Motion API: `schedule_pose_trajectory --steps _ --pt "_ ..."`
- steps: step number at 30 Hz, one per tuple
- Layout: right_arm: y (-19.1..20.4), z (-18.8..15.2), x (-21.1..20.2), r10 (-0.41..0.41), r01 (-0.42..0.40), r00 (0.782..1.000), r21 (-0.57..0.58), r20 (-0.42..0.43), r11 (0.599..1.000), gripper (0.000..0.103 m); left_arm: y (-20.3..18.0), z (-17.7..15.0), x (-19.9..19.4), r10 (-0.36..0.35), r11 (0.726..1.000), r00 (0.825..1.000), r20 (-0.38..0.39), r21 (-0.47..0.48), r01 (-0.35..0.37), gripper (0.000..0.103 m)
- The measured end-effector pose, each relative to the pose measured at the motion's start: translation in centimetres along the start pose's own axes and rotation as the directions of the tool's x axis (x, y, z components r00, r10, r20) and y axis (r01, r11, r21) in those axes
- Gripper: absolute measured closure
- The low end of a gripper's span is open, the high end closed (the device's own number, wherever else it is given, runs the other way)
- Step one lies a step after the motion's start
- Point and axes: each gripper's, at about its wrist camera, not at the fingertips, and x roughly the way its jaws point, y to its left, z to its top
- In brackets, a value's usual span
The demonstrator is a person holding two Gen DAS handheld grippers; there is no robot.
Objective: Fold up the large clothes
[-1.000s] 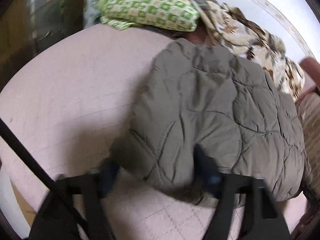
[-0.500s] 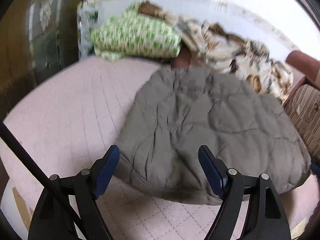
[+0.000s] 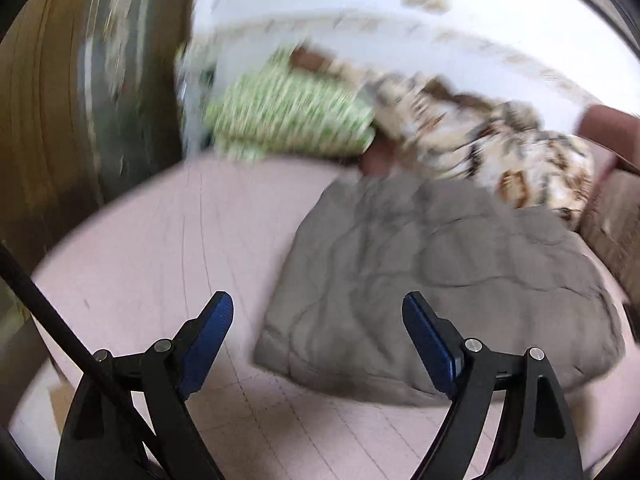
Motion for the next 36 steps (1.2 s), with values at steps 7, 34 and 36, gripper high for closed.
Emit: schedule_pose_trajectory --steps 7,34,36 --pt "8.9 -5.5 -14.6 0.092 -0.058 0.97 -0.155 0.224 0.986 0.003 -2.3 -3.8 -13.3 -0.192 0.977 0.979 0.063 0.104 0.185 0.007" --pt "13.7 -7.2 -17.2 0.181 -0.143 0.978 -0.294 0.106 0.945 0.001 -0.9 -4.2 -15.0 -0.133 0.982 0.99 -0.038 0.132 0.137 0.003" --pt "13.7 -7.2 -16.9 0.18 -0.145 0.979 -0.289 0.097 0.946 0.001 -1.2 -4.2 -14.3 -0.114 0.982 0.99 -0.079 0.145 0.124 0.003"
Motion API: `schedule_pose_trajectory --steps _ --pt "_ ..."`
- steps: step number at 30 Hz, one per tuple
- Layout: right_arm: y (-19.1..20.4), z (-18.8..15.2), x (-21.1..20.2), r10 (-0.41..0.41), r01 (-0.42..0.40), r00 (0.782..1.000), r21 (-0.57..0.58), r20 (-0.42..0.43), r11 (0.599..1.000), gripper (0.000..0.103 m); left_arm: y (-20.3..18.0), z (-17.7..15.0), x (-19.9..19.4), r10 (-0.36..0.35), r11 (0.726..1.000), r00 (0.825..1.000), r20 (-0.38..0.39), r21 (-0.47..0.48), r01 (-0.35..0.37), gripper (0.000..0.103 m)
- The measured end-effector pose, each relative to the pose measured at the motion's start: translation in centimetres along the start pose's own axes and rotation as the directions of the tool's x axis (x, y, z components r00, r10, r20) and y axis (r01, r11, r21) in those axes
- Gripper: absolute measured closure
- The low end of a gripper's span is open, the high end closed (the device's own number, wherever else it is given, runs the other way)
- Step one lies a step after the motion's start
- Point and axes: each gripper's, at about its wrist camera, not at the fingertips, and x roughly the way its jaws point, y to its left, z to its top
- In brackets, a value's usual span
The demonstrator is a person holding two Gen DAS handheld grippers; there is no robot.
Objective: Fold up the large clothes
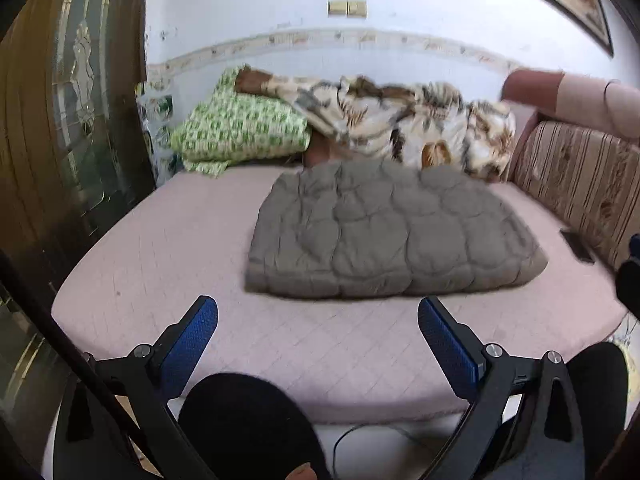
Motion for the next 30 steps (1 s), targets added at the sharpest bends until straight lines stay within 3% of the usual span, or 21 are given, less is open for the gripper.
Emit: schedule_pose_trajectory --steps 4,9,30 --pt "-0.1 -0.2 0.7 0.003 -0.003 1.0 0.004 -0.025 1.0 0.001 -0.5 0.0 0.9 0.083 0.996 0.996 -0.04 0.047 -0.081 0.003" --pt "-0.2 -0.4 1.5 0.005 -0.005 0.999 0.002 -0.052 1.0 0.001 -0.5 -0.4 1.6 0.119 0.991 0.991 -0.06 0.073 -0.115 0.003" --pt "-1.1 -1.8 4.4 0.028 -0.021 0.986 0.044 -0.165 0.999 0.001 -0.2 -1.4 3.6 0.079 0.995 0.987 -0.141 0.067 -0.07 0.003"
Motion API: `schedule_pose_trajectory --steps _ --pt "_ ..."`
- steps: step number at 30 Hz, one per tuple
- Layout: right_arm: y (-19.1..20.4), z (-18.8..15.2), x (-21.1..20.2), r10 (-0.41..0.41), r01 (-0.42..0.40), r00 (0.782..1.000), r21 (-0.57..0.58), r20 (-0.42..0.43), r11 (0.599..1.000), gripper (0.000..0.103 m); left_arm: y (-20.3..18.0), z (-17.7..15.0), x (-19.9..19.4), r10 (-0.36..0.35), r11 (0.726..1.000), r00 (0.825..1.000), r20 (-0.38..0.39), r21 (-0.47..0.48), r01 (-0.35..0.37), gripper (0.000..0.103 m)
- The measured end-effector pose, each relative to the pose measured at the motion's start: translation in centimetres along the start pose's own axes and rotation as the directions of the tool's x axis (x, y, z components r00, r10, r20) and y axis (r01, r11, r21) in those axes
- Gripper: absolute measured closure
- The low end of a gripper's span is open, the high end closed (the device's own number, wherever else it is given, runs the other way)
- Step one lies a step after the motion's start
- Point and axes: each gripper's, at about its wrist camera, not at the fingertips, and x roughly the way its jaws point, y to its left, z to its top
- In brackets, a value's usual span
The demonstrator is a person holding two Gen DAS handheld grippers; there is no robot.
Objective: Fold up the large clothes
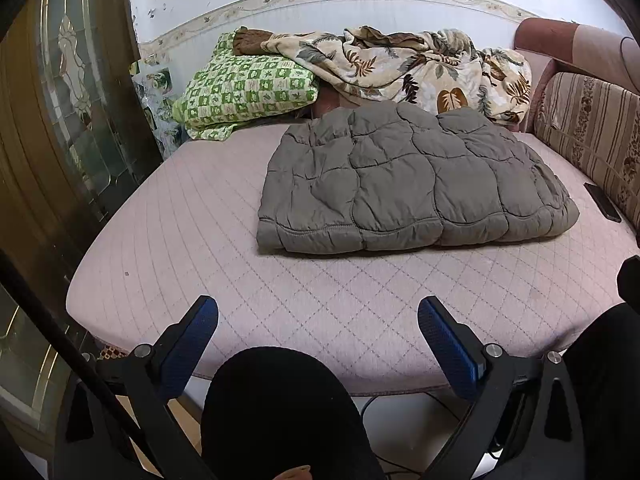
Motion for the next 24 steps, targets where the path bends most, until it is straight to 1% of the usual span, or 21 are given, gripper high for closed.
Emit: schedule_pose_trajectory --steps 8,24 --pt "0.5 -0.21 0.17 0.011 -0.011 1.0 -0.024 -0.01 1.0 0.001 0.1 -0.15 0.31 -0.013 1.0 1.0 -0.015 -0.014 0.013 0.003" --pt "0.49 -0.65 0.67 0.016 -0.017 1.0 -0.015 -0.022 1.0 0.001 -0.06 -0.3 0.26 -0.001 1.0 1.0 -0.018 0.003 0.001 0.003"
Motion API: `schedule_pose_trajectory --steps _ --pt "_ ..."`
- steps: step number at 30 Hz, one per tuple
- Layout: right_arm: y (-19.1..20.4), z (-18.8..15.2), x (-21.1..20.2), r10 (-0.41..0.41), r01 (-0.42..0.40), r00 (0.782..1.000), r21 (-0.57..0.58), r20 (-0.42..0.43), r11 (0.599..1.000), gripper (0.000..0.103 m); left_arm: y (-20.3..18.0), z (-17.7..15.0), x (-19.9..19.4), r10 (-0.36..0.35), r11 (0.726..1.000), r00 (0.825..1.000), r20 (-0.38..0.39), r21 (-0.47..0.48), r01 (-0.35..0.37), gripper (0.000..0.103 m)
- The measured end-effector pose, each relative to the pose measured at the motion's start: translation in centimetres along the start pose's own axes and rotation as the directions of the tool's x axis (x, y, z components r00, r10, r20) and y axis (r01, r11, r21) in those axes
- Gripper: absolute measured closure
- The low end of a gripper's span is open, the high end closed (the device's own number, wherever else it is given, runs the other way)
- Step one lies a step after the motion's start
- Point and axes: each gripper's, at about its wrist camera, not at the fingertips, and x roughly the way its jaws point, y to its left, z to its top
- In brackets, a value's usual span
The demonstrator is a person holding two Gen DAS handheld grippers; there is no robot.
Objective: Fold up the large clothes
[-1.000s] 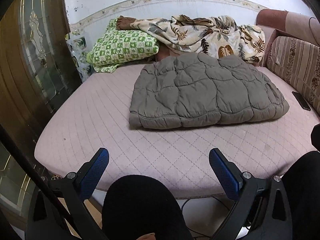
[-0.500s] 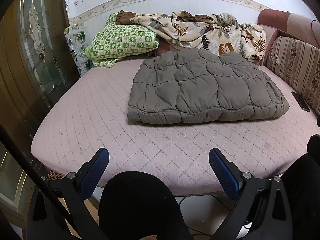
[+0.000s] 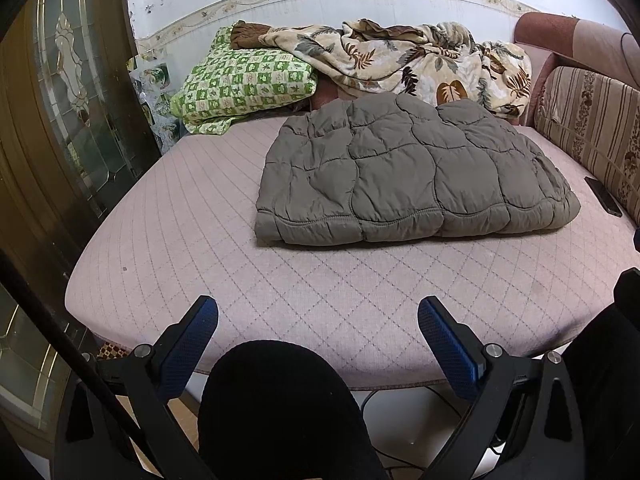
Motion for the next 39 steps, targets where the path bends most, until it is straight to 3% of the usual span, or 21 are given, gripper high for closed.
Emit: schedule_pose_trajectory --steps 39 --pt "-0.15 -0.29 -0.34 0.0 0.0 1.0 0.005 0.005 1.0 0.001 -0.25 -0.16 -0.24 0.005 1.0 1.0 0.007 0.009 -0.005 0.003"
